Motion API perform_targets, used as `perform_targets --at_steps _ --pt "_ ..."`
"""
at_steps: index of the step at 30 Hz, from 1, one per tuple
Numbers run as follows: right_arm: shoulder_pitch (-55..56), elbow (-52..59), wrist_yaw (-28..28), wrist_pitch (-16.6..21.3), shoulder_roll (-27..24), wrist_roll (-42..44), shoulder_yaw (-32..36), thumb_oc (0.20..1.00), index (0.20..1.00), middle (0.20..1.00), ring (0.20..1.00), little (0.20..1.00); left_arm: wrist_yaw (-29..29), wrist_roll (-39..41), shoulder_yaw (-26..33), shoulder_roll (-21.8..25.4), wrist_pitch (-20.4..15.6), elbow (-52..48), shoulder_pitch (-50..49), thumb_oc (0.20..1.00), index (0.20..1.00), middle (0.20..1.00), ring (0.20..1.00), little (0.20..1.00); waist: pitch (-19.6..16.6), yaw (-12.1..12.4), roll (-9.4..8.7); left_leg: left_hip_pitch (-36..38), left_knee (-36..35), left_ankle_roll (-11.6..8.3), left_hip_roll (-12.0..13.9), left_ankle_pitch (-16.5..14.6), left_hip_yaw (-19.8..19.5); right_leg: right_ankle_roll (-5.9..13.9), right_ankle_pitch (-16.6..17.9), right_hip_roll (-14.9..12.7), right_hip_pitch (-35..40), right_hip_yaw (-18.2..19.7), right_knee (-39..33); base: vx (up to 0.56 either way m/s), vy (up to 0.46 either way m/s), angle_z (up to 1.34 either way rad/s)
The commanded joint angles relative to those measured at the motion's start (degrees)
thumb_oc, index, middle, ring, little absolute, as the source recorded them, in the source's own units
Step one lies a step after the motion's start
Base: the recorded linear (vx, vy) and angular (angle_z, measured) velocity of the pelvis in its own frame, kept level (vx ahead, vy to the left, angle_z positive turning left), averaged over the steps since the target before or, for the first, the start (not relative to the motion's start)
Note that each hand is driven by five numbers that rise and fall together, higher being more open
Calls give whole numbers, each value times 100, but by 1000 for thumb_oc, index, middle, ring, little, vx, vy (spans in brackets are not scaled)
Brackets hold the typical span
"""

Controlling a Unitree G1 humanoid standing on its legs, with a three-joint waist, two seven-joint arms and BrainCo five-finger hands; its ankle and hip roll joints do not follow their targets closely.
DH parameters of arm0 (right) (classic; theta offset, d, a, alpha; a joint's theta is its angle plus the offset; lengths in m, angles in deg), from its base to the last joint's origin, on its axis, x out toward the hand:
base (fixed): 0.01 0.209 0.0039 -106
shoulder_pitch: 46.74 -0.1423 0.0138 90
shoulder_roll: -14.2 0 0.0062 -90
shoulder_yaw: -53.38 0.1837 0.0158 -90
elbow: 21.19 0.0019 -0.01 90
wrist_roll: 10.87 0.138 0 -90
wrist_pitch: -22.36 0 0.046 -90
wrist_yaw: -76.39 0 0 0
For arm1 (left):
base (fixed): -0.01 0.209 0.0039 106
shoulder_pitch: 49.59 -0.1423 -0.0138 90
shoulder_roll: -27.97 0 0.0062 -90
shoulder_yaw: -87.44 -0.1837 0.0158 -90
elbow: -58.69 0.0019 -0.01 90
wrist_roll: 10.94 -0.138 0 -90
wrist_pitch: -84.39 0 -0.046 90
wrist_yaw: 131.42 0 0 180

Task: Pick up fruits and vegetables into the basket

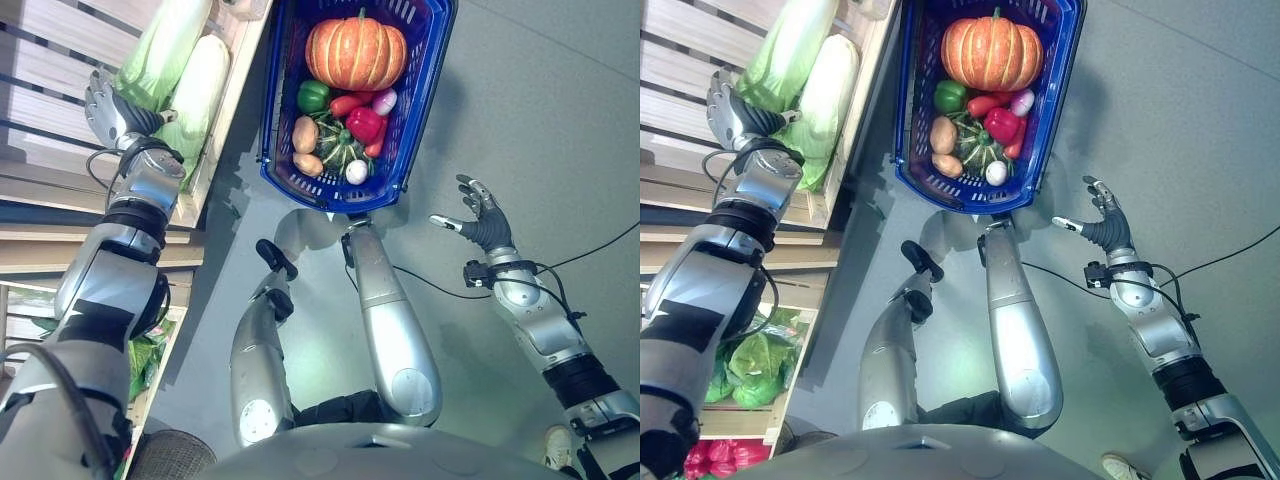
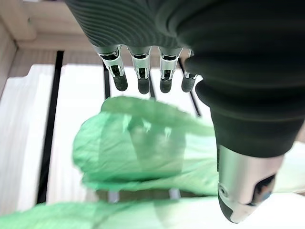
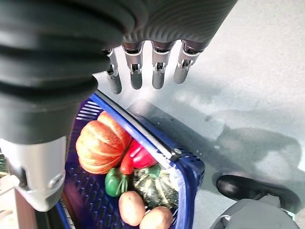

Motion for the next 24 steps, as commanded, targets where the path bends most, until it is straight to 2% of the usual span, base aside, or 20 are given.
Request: perform_targets --at_steps 1,11,24 --pt "29 -8 -66 89 227 177 -23 1000 1000 1000 1000 1000 84 196 380 489 -72 368 -37 1000 1000 1000 1000 1000 -185 -246 -188 -742 1305 205 52 -796 -45 420 -214 -6 23 17 -98 0 0 0" --pt "-230 -130 29 -15 227 371 -143 1000 1000 1000 1000 1000 235 222 47 516 -147 446 325 1000 1000 1000 1000 1000 -185 -260 -194 -1074 1509 217 120 -895 -57 442 -152 12 -310 102 -20 4 6 -1" --pt "-295 -278 -70 154 220 583 -224 1000 1000 1000 1000 1000 -495 -149 -173 436 -175 330 804 1000 1000 1000 1000 1000 -185 -334 -180 -1076 1505 187 95 -963 -36 438 -88 -37 -424 180 -42 4 4 -1"
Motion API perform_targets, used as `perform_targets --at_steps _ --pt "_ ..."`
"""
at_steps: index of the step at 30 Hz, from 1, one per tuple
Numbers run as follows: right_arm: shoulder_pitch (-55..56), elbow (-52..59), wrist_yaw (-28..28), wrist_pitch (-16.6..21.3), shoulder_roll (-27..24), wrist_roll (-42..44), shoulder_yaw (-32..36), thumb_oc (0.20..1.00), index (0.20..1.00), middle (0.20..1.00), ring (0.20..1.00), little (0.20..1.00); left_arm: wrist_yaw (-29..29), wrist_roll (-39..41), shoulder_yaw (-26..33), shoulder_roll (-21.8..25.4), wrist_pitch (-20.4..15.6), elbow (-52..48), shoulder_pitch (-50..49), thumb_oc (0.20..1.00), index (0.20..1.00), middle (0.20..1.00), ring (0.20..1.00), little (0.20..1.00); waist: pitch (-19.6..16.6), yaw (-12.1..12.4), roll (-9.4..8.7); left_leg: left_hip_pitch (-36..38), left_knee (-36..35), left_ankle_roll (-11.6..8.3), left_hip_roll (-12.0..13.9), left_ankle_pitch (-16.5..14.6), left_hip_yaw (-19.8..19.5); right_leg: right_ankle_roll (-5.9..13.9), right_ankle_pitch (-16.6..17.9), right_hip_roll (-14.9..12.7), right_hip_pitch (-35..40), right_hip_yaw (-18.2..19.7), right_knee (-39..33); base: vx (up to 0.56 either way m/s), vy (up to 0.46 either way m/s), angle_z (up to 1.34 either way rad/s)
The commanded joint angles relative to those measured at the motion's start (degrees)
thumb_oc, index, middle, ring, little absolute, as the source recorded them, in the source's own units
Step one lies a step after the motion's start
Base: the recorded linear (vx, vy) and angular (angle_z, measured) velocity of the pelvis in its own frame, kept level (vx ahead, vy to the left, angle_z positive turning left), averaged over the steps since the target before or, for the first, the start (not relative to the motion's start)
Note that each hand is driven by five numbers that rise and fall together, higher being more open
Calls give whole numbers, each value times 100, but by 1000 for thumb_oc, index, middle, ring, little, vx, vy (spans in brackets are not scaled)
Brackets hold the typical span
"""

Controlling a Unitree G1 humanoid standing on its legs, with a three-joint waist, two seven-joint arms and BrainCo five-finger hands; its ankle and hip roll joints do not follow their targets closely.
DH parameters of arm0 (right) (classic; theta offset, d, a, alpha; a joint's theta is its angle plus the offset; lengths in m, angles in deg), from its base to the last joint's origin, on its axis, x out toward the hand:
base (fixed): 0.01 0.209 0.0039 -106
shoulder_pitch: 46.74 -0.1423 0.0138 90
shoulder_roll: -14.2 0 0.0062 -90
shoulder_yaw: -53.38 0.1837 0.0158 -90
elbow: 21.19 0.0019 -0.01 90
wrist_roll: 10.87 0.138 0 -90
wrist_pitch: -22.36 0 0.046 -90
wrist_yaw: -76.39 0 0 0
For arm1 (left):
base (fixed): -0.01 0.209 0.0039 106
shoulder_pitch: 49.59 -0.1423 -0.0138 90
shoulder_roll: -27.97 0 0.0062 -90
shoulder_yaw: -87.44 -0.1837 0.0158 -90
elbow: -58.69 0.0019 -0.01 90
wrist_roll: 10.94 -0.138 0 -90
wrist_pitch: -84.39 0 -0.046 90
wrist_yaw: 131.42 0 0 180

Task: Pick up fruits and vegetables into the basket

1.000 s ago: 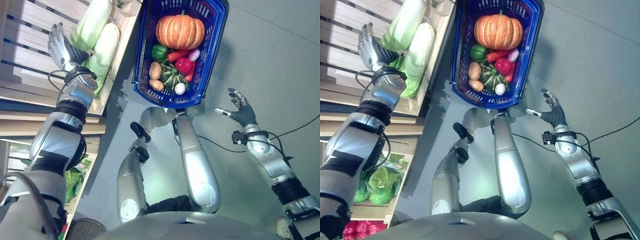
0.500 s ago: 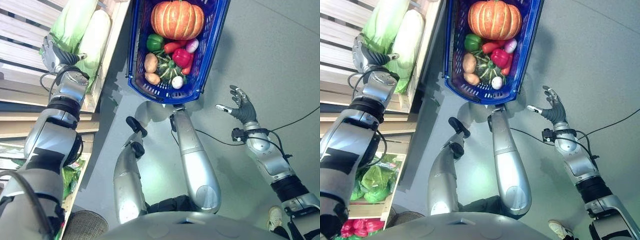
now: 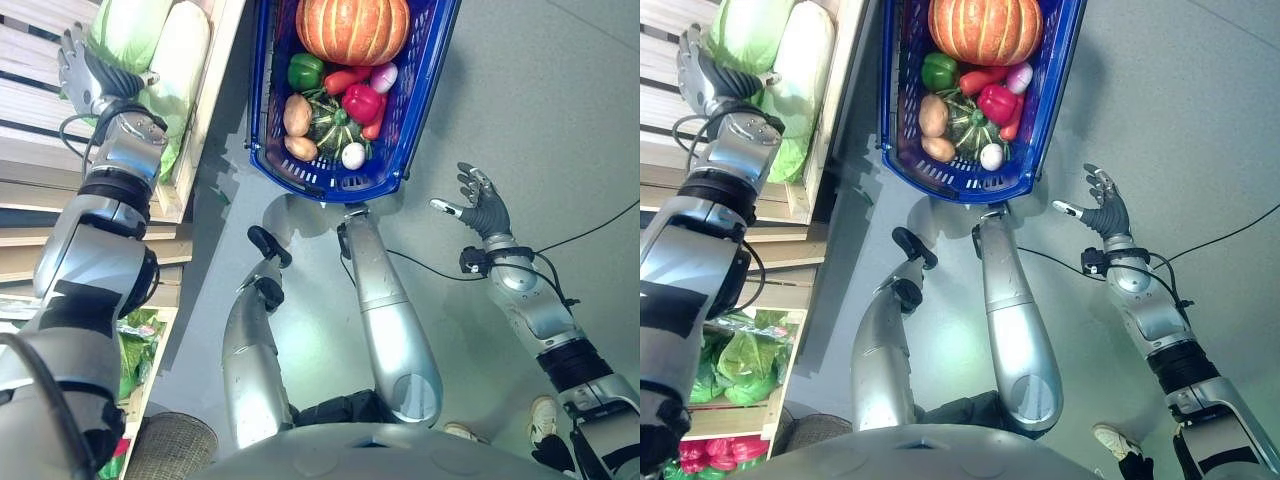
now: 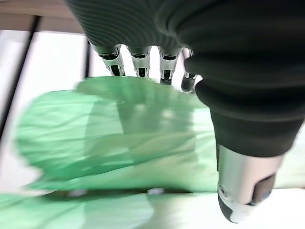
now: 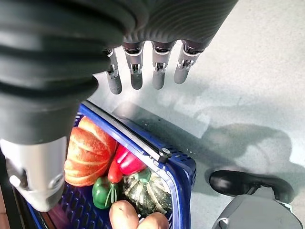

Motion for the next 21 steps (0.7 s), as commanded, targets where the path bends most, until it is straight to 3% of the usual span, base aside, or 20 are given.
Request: perform_targets --at_steps 1,8,12,21 --pt "110 -120 -56 274 182 103 -121 1000 1000 1000 1000 1000 -512 -225 182 242 -220 118 -53 1000 1000 1000 1000 1000 -177 -239 -155 -473 945 130 15 -640 -34 430 -91 -46 41 77 -171 0 0 0" --pt "178 -126 -173 400 227 147 -188 1000 1000 1000 1000 1000 -1756 -544 461 232 -896 -207 47 1000 1000 1000 1000 1000 -177 -211 -157 -400 866 94 -2 -635 -48 443 -62 -95 78 58 -235 2 1 -1" --pt "233 -101 -212 448 229 176 -183 1000 1000 1000 1000 1000 -2009 -534 564 221 -1083 -425 24 1000 1000 1000 1000 1000 -177 -190 -142 -358 823 89 -24 -637 -58 437 -77 -113 97 33 -225 0 0 0" --pt "234 -113 -249 463 254 218 -217 1000 1000 1000 1000 1000 -2027 -212 602 191 -666 -227 91 1000 1000 1000 1000 1000 -177 -208 -157 -322 805 95 -34 -637 -61 419 -93 -107 110 36 -210 0 0 0"
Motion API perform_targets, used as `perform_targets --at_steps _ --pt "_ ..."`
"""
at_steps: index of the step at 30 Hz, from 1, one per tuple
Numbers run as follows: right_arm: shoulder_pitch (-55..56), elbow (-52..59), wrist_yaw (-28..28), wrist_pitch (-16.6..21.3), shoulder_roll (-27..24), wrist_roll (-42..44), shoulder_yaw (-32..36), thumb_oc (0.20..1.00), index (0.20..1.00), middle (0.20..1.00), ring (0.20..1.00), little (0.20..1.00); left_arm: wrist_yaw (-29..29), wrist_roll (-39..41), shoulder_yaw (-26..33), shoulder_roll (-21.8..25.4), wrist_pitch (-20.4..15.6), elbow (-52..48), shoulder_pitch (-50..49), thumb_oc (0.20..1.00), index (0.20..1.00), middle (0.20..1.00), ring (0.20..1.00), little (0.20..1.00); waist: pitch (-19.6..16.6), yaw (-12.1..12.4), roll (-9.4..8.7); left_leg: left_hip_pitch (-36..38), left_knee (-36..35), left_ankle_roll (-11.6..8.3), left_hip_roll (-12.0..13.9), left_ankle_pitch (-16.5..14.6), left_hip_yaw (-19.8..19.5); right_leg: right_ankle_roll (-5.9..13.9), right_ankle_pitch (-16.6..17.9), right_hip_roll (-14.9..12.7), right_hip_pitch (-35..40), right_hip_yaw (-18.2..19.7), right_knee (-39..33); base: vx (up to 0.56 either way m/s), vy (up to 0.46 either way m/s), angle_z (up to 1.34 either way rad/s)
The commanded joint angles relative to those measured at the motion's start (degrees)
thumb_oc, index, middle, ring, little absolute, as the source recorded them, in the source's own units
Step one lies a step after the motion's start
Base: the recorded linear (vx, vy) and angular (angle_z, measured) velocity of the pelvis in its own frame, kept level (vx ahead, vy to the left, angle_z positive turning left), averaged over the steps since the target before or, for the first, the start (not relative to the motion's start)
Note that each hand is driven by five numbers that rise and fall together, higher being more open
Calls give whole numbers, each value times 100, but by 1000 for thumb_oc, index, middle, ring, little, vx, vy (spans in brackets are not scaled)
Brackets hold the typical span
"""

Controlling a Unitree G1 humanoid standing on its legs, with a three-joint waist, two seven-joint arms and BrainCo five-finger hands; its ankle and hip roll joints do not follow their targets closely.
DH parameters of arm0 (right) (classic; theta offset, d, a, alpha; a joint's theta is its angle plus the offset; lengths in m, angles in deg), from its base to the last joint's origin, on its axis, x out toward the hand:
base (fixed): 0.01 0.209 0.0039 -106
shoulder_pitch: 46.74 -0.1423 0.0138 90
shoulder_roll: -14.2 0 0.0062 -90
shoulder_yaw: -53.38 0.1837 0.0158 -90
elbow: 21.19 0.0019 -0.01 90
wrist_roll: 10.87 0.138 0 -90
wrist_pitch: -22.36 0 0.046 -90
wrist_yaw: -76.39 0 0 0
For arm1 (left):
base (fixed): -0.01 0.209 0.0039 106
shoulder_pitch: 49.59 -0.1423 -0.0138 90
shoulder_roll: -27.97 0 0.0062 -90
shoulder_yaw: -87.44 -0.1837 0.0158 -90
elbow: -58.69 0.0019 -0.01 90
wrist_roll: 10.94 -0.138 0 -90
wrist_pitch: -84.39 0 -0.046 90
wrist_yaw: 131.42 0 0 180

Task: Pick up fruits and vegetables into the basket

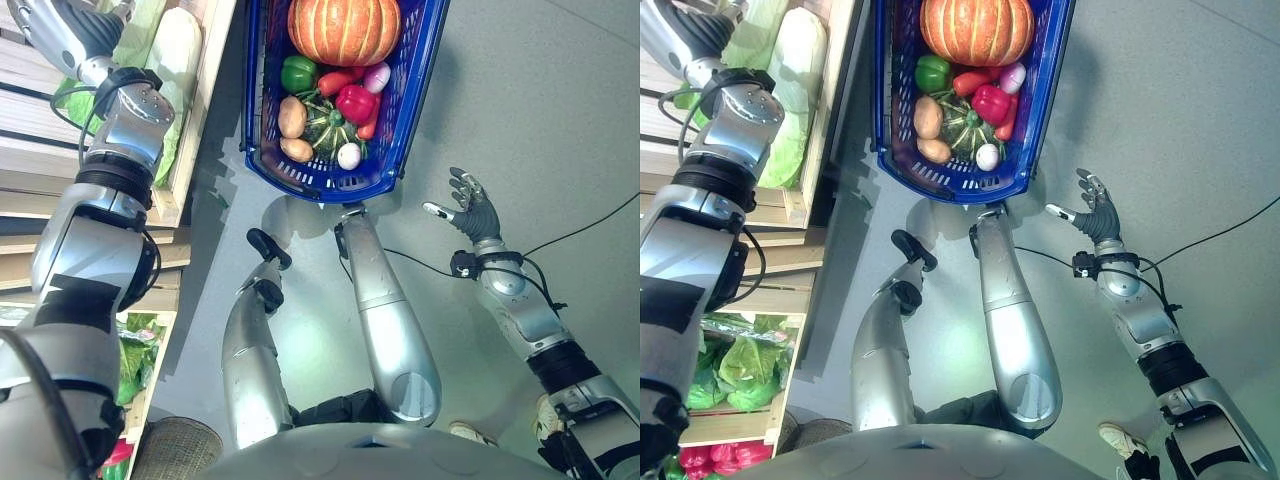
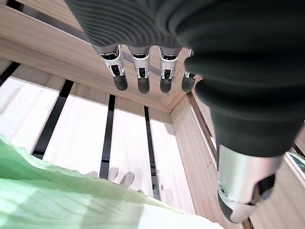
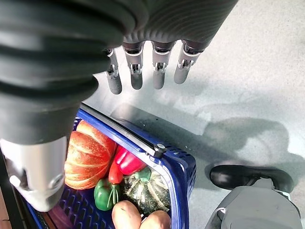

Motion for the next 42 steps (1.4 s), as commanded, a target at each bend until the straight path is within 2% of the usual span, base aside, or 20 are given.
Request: perform_targets --at_steps 1,15,23,25,26,28,33,36,40,42 --pt "207 -21 -106 291 75 189 -21 1000 1000 1000 1000 1000 -239 72 353 183 224 292 24 1000 1000 1000 1000 1000 -176 -151 -171 -388 828 109 -11 -636 -85 419 -95 -88 107 10 -241 0 0 0" --pt "3 -66 -31 133 117 284 -71 1000 1000 1000 1000 1000 1060 827 67 110 870 887 106 1000 1000 1000 1000 1000 -176 -161 -209 -614 909 127 31 -615 -65 437 -65 -47 -72 29 -225 0 -2 0" --pt "-84 -68 106 -20 113 284 -27 1000 1000 1000 1000 1000 2088 1092 -183 8 607 1120 61 1000 1000 1000 1000 1000 -176 -209 -195 -742 974 119 74 -619 8 463 -3 -45 -207 75 -260 0 0 0" --pt "-88 -32 120 -51 91 297 -14 1000 1000 1000 1000 1000 2125 1149 -246 0 614 1094 35 1000 1000 1000 1000 1000 -176 -213 -194 -764 981 115 84 -622 25 470 12 -44 -224 83 -287 0 0 0" --pt "-116 -38 124 -69 84 323 -20 1000 1000 1000 1000 1000 2240 1254 -279 -4 503 1109 28 1000 1000 1000 1000 1000 -176 -220 -195 -772 975 113 92 -619 43 474 20 -36 -233 88 -308 0 0 0" --pt "-119 -32 139 -82 68 358 -11 1000 1000 1000 1000 1000 2265 1188 -296 2 555 1102 36 1000 1000 1000 1000 1000 -176 -222 -205 -781 987 112 106 -626 52 476 29 -37 -236 84 -318 0 0 0" --pt "-163 -34 161 -152 47 432 30 1000 1000 1000 1000 1000 2838 1593 -350 -22 462 1206 21 1000 1000 1000 1000 1000 -176 -240 -204 -819 1006 100 127 -620 86 479 64 -39 -300 83 -324 0 0 0" --pt "-167 -6 235 -212 30 429 91 1000 1000 1000 1000 1000 3065 1823 -341 -54 619 1280 -40 1000 1000 1000 1000 1000 -176 -273 -193 -814 1012 96 127 -622 115 468 69 -28 -319 103 -328 16 36 -1" --pt "-179 4 317 -227 16 475 121 1000 1000 1000 1000 1000 3358 2113 -322 -65 651 1397 -96 1000 1000 1000 1000 1000 -176 -297 -200 -844 1051 92 153 -629 122 462 73 -14 -351 128 -311 7 6 -3" --pt "-209 8 351 -266 24 533 125 1000 1000 1000 1000 1000 3563 2272 -292 -95 708 1461 -129 492 492 492 492 492 -176 -308 -209 -874 1079 86 172 -627 127 454 72 -1 -382 136 -292 8 8 -3"
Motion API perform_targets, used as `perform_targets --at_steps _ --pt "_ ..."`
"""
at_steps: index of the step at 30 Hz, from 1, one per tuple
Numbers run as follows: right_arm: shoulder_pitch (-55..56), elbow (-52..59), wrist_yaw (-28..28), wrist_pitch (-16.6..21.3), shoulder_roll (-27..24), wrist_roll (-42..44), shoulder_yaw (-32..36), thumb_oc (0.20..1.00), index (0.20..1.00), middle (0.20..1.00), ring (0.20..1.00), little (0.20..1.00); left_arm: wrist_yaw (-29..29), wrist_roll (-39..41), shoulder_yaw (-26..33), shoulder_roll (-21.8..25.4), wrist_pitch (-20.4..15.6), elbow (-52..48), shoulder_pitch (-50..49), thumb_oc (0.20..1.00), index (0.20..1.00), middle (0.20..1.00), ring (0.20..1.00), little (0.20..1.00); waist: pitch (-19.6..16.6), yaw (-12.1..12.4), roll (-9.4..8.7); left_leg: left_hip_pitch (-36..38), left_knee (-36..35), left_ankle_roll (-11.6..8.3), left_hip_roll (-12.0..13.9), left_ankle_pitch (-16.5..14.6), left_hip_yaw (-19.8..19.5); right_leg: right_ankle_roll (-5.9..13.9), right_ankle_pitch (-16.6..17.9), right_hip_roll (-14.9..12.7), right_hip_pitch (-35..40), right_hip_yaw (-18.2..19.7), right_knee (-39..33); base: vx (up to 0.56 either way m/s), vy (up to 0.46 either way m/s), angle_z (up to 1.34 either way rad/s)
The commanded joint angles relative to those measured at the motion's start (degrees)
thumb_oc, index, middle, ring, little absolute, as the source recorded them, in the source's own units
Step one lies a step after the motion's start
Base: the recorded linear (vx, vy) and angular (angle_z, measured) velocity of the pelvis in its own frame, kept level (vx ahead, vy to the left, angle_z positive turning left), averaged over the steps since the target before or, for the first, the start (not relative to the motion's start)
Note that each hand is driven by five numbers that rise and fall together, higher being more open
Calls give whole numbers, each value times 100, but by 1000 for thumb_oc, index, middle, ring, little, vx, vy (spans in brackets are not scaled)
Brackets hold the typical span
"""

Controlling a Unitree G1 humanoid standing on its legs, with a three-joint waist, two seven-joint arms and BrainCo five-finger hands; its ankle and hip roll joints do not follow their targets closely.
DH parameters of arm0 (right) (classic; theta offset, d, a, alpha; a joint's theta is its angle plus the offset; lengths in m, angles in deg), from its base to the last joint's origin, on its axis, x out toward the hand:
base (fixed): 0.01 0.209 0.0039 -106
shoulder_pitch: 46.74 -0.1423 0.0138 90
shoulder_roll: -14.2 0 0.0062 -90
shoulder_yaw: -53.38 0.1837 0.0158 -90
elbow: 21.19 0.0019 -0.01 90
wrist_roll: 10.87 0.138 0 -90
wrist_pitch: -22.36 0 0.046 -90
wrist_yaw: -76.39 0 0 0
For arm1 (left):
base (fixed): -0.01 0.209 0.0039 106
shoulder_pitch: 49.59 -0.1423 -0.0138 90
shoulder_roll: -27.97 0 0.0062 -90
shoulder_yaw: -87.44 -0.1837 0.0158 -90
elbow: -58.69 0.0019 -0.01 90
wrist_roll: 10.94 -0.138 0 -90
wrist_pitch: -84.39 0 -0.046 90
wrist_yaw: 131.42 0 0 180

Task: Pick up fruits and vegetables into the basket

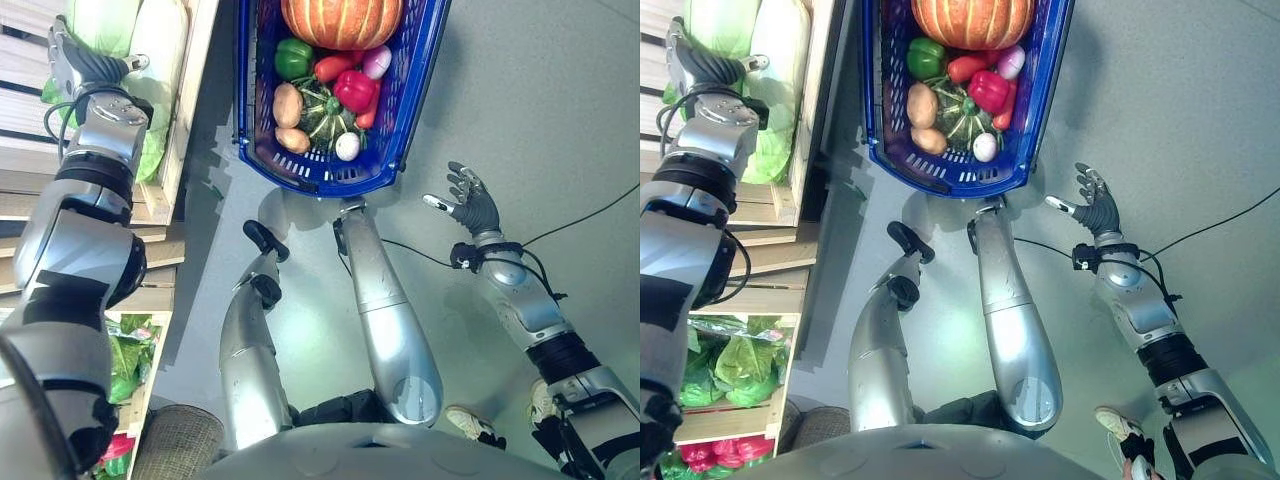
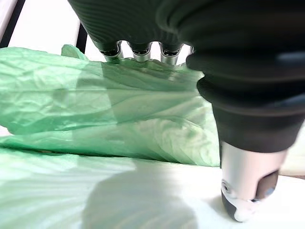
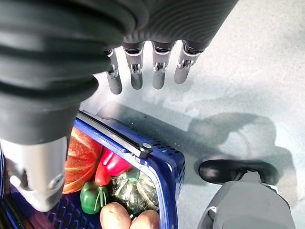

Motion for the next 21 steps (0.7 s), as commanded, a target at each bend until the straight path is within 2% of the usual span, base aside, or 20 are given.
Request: perform_targets --at_steps 1,2,11,21 --pt "48 42 94 23 32 237 84 1000 1000 1000 1000 1000 852 627 143 -380 98 424 -408 310 310 310 310 310 -166 -302 -201 -566 1063 77 140 -622 17 439 67 -33 1 33 -298 6 2 -3" --pt "56 60 111 4 28 284 107 1000 1000 1000 1000 1000 862 716 174 -385 101 414 -437 200 200 200 200 200 -166 -303 -209 -568 1067 78 151 -623 17 437 70 -32 4 29 -302 4 -5 -3" --pt "17 131 168 -70 28 473 167 1000 1000 1000 1000 1000 1187 921 287 -433 45 428 -604 200 200 200 200 200 -166 -292 -260 -602 1107 81 180 -631 -21 403 57 5 -1 3 -272 0 -3 -1" --pt "76 223 275 -36 26 497 221 1000 1000 1000 1000 1000 1417 774 284 -535 295 343 -846 200 200 200 200 200 -166 -288 -267 -460 1047 81 158 -621 -23 381 31 -6 129 -12 -287 0 0 0"
